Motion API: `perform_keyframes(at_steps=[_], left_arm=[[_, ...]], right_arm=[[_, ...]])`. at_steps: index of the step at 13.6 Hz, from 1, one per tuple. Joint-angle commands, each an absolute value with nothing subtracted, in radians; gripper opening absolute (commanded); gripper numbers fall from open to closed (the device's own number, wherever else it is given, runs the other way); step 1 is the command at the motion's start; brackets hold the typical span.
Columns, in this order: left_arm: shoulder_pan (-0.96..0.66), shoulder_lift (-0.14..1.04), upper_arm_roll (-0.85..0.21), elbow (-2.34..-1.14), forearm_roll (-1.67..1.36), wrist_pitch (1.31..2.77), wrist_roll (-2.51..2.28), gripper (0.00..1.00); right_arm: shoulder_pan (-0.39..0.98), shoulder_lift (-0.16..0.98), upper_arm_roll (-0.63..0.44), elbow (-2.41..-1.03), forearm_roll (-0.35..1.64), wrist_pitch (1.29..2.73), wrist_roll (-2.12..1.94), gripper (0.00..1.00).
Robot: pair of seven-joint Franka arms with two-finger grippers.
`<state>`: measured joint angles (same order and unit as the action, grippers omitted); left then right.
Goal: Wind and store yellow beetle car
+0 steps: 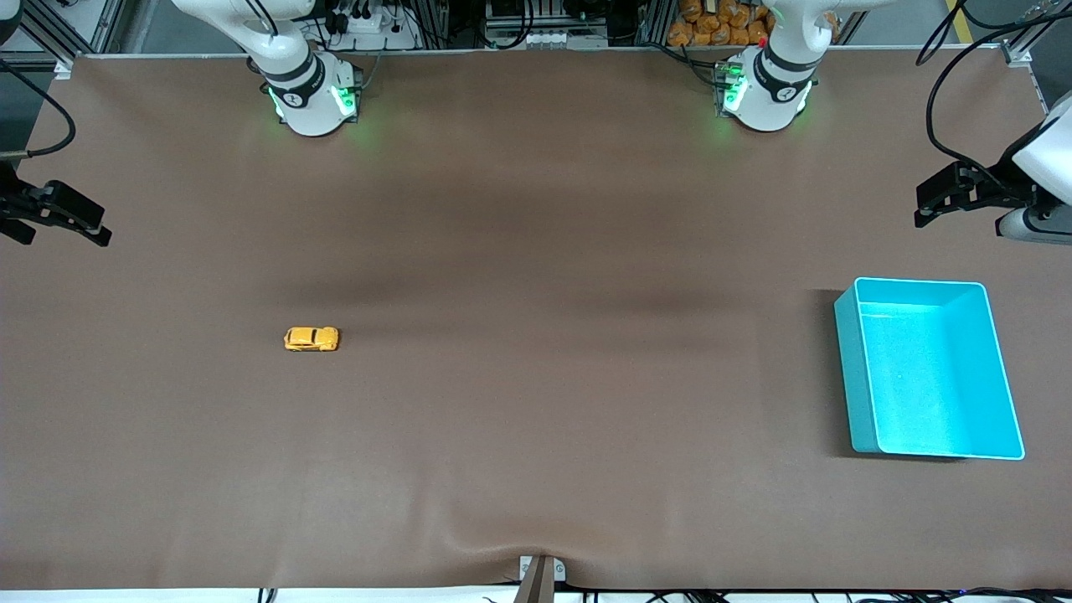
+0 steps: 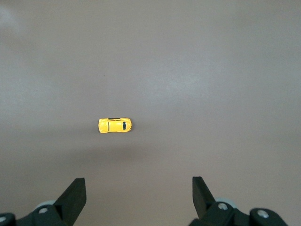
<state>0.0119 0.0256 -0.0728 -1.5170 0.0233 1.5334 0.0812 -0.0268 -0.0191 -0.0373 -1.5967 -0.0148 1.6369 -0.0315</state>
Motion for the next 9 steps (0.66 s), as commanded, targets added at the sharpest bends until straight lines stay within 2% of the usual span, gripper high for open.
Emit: perform_keyframes(at_steps=[1,5,7,9], left_arm=[[0.017,0.012,-0.075,-1.517,0.018,1.532,0.086,1.00],[0.017,0.012,-0.077,-1.517,0.020,1.532,0.086,1.00],[0.017,0.012,-0.077,-1.517,0.018,1.532,0.086,1.00],[0.017,0.012,-0.077,-1.517,0.020,1.532,0.086,1.00]], right_arm=[[-0.012,-0.034,-0.040,-1.615,-0.017,1.634,-0.015,1.00],[0.024,0.008,-0.038,-1.615,0.003,1.582,-0.182,1.00],[0.066,0.104,-0.037,-1.618,0.000,1.595,-0.187,1.00],[0.147,0.191,-0.040,-1.640,-0.020,1.672,-0.320,1.00]])
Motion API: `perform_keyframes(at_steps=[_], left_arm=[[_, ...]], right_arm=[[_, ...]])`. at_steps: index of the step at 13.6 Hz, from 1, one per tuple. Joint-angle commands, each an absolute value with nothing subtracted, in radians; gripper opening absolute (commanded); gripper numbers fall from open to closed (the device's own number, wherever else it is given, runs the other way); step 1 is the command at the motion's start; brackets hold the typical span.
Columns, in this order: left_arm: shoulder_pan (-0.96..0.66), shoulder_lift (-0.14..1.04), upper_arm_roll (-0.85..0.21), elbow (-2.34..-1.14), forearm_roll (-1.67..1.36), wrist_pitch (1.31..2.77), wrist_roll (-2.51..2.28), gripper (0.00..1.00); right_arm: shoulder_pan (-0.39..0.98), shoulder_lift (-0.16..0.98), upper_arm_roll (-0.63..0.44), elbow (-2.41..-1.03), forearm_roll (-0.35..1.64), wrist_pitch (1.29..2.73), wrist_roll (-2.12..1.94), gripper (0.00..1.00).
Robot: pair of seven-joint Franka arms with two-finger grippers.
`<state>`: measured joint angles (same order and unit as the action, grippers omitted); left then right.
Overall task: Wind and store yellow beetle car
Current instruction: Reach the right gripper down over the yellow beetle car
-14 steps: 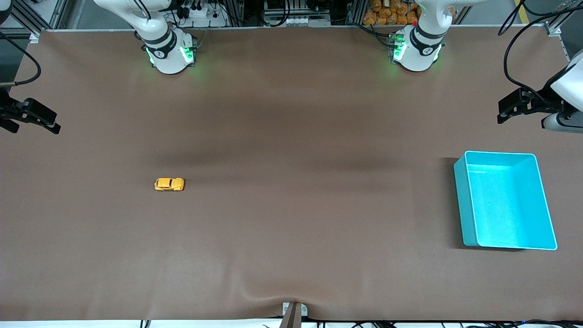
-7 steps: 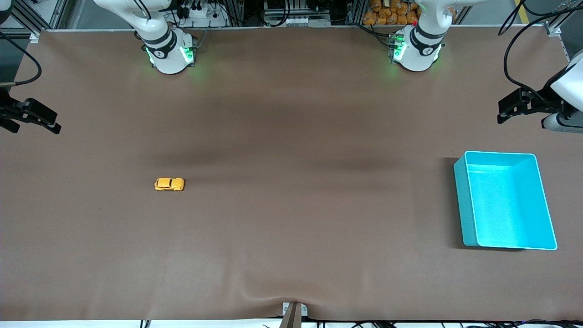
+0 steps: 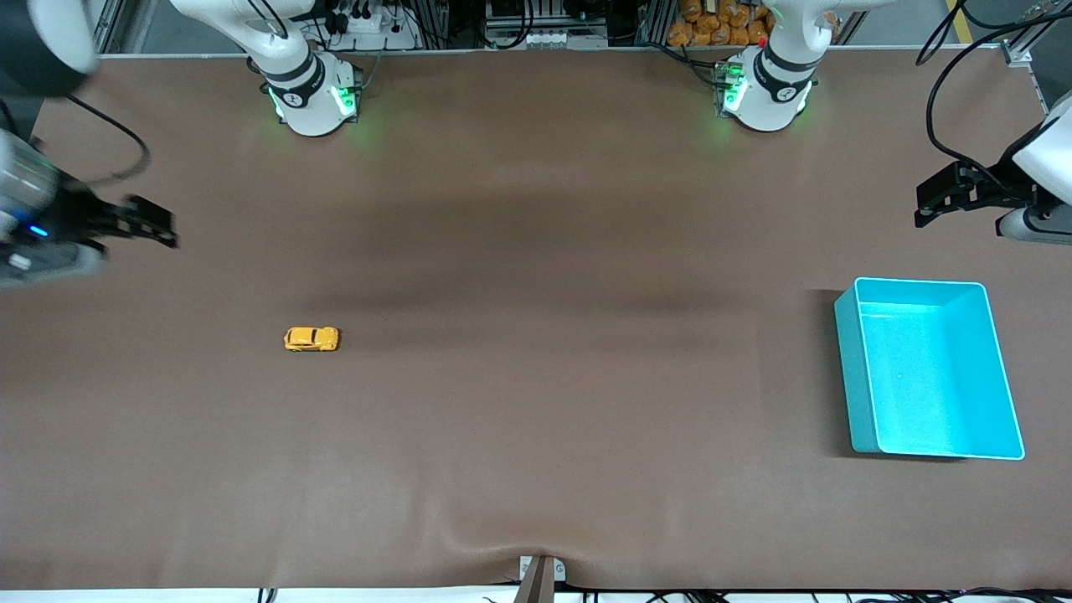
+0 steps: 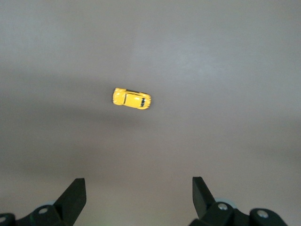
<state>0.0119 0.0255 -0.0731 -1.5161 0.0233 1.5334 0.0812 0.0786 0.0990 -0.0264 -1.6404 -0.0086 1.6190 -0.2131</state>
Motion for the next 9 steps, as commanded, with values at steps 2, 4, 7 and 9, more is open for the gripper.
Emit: perform_keyframes(at_steps=[2,4,7,9], left_arm=[[0.017,0.012,-0.077,-1.516,0.021,1.532,0.086,1.00],[0.017,0.012,-0.077,-1.516,0.020,1.532,0.086,1.00],[0.017,0.014,-0.075,-1.516,0.018,1.532,0.086,1.00],[0.017,0.014,-0.075,-1.516,0.021,1.532,0.086,1.00]], right_arm=[[0.169,0.212,-0.038,-1.763,-0.043,1.851,-0.615,1.00],[0.166,0.247,-0.038,-1.894,-0.046,2.085,-0.833,1.00],[0.160,0.379,-0.040,-1.905,-0.051,2.182,-1.136,1.00],[0.146,0.438,-0.038,-1.908,-0.052,2.219,-1.281,1.00]])
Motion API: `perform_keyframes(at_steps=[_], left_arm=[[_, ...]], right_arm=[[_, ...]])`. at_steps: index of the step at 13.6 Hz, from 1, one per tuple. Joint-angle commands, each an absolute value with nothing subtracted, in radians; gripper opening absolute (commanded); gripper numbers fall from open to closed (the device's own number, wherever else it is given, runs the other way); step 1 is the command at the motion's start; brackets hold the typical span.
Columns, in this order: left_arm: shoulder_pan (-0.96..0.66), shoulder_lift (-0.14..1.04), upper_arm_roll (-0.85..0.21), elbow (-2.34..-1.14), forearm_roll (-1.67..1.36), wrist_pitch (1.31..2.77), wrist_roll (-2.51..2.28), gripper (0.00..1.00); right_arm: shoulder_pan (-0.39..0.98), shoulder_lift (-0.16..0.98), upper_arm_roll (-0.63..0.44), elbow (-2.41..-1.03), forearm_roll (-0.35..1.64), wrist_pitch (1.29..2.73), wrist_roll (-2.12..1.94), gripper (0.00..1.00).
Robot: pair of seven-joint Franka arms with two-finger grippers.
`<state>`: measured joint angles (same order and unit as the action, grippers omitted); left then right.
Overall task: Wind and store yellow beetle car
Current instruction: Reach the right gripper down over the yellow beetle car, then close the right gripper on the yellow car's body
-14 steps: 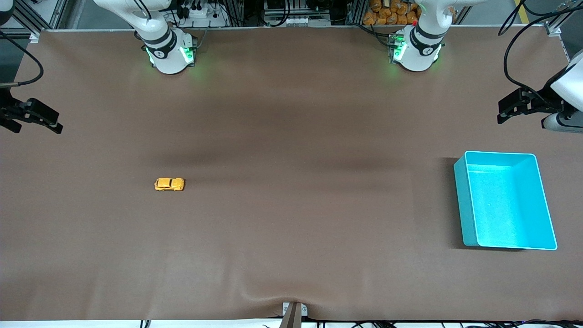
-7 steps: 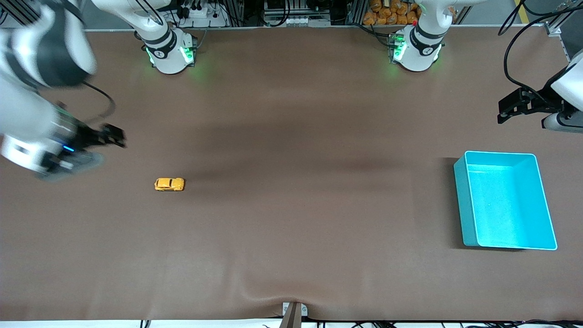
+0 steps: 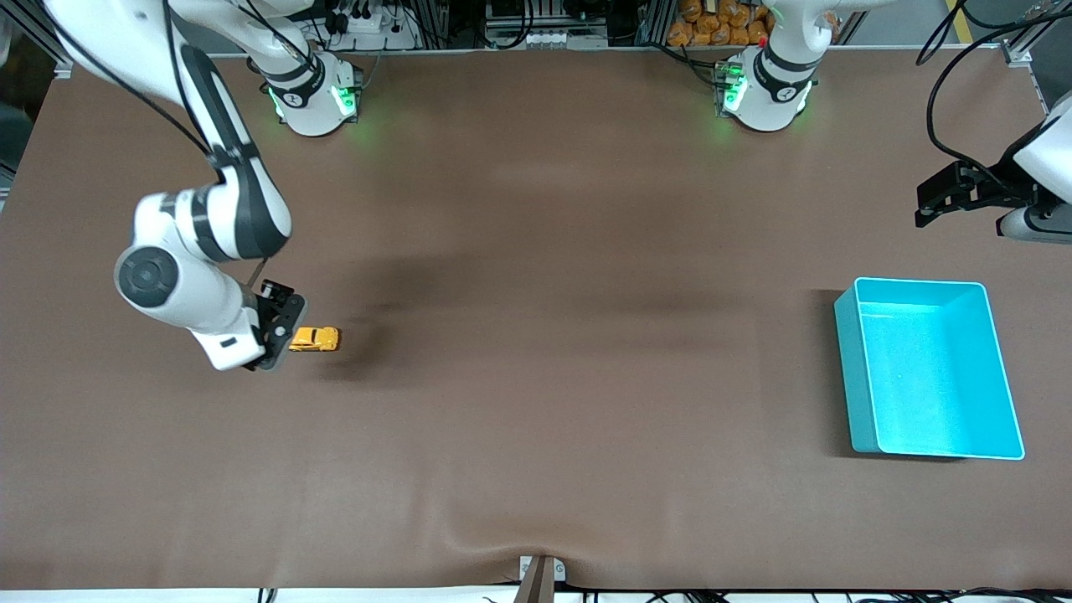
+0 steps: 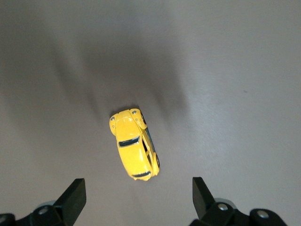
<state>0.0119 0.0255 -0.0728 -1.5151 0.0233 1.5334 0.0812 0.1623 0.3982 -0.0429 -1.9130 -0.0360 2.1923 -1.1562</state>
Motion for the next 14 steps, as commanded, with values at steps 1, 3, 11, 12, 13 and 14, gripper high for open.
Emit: perform_keyframes(at_steps=[1,3,11,12,13,14], left_arm=[[0.017,0.014,-0.077,-1.516,0.021,1.532,0.086,1.00],[0.017,0.014,-0.077,-1.516,0.021,1.532,0.086,1.00],[0.017,0.014,-0.075,-1.516,0.021,1.534,0.086,1.00],[0.017,0.014,-0.075,-1.516,0.021,1.534,0.086,1.00],[0.017,0.014,-0.075,-1.516,0.021,1.534,0.086,1.00],[0.017,0.014,-0.075,-1.516,0.023,1.534,0.086,1.00]], right_arm=[[0.156,0.449,-0.040,-1.922,-0.052,2.271,-1.357,0.86],[0.160,0.471,-0.038,-1.928,-0.052,2.301,-1.397,0.75],[0.163,0.486,-0.038,-1.971,-0.051,2.296,-1.453,0.70],[0.163,0.486,-0.038,-1.976,-0.051,2.299,-1.454,0.69],[0.164,0.486,-0.037,-1.977,-0.051,2.301,-1.454,0.68],[0.169,0.486,-0.037,-1.976,-0.049,2.302,-1.454,0.61]])
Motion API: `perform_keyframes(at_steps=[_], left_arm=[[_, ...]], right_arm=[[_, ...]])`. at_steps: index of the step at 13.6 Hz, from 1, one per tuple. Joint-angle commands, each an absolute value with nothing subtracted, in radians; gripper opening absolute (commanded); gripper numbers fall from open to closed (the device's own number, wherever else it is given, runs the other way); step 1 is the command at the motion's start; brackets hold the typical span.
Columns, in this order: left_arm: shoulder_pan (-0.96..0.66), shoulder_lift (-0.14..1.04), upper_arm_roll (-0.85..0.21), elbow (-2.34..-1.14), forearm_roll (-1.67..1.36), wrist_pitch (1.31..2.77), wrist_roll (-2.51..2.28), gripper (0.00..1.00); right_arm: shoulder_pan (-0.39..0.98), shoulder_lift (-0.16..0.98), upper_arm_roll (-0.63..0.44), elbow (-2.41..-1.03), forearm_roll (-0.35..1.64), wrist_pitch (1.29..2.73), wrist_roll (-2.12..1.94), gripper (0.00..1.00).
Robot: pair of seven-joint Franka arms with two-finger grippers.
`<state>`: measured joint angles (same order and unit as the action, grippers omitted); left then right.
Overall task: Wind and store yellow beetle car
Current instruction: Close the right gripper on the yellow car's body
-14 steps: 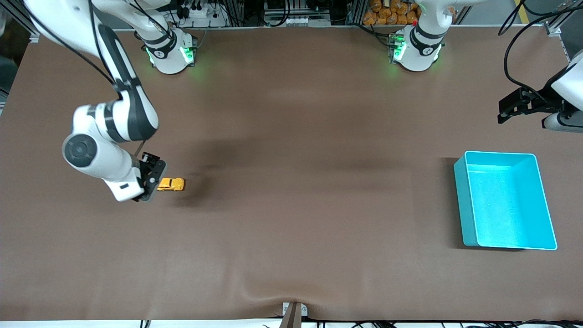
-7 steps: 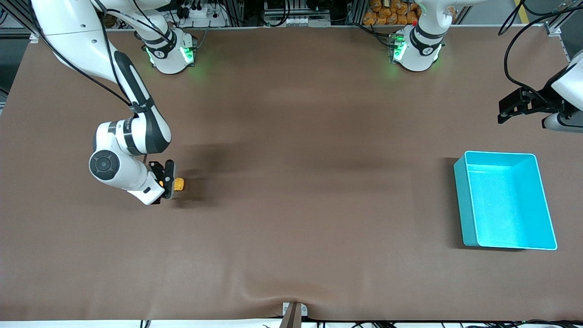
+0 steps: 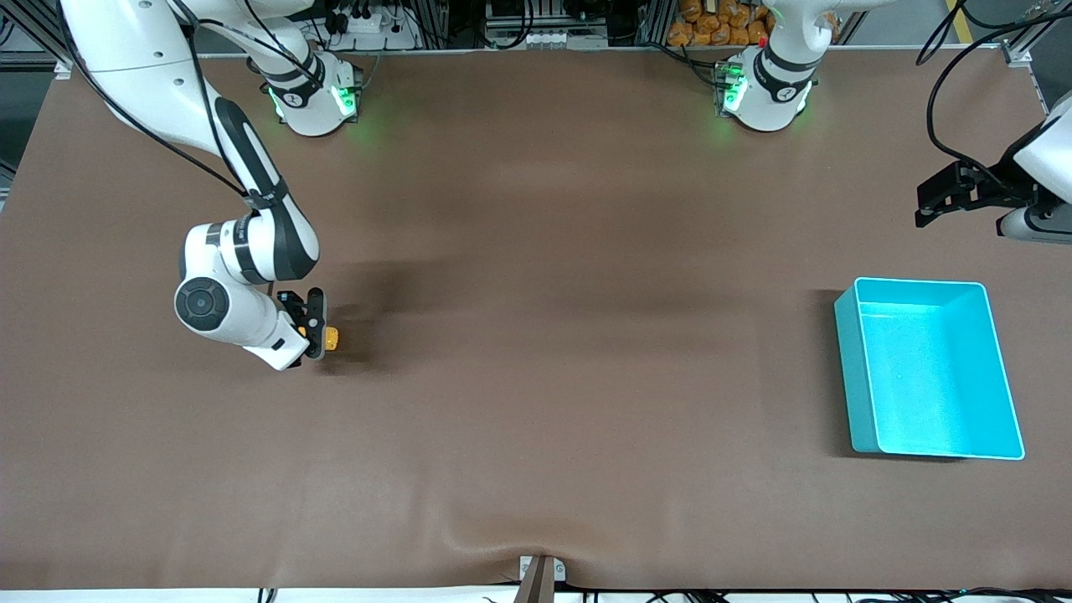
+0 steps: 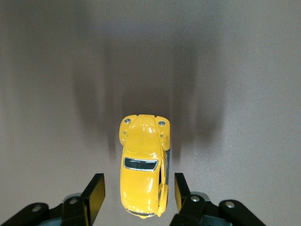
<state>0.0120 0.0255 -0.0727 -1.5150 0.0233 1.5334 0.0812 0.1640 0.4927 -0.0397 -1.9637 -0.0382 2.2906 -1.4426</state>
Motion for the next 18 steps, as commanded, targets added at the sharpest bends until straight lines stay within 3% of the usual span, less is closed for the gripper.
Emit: perform_keyframes(at_steps=[1,3,12,14,18], left_arm=[[0.017,0.014,-0.075,-1.516,0.023,1.534,0.086,1.00],[0.017,0.014,-0.075,-1.516,0.023,1.534,0.086,1.00],[0.017,0.014,-0.075,-1.516,0.023,1.536,0.086,1.00],[0.017,0.014,-0.075,-1.516,0.023,1.536,0.086,1.00],[0.017,0.014,-0.075,-1.516,0.023,1.534,0.086,1.00]], right_arm=[[0.178,0.486,-0.037,-1.977,-0.049,2.315,-1.453,0.53],[0.181,0.491,-0.037,-1.979,-0.048,2.335,-1.451,0.47],[0.175,0.509,-0.037,-1.983,-0.043,2.353,-1.457,0.39],[0.167,0.509,-0.038,-1.985,-0.043,2.353,-1.462,0.22],[0.137,0.511,-0.038,-1.985,-0.043,2.352,-1.463,0.21]])
